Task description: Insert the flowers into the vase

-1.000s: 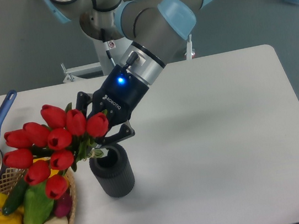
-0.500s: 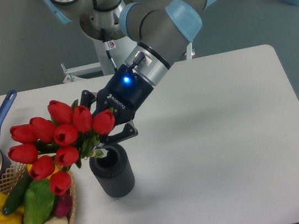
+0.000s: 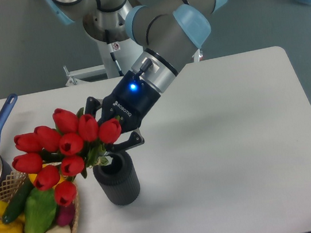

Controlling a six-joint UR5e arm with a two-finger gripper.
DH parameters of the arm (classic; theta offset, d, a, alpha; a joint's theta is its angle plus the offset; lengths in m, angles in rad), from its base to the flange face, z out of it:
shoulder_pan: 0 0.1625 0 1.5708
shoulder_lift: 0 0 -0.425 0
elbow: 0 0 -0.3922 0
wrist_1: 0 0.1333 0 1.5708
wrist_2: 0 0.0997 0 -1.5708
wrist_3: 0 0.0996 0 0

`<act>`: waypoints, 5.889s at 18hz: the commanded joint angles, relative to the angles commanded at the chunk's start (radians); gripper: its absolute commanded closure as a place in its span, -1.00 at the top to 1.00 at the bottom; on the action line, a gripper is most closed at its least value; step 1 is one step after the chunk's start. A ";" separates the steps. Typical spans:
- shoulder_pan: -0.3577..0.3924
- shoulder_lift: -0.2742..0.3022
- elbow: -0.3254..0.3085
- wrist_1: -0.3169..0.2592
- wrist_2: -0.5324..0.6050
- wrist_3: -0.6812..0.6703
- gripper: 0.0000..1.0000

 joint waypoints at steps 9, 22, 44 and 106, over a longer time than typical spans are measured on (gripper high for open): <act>0.012 -0.006 -0.052 0.000 -0.002 0.046 -0.46; 0.052 -0.005 -0.149 0.000 -0.087 0.176 -0.46; 0.057 -0.048 -0.199 0.000 -0.089 0.296 -0.46; 0.221 0.265 -0.117 -0.170 0.928 0.304 1.00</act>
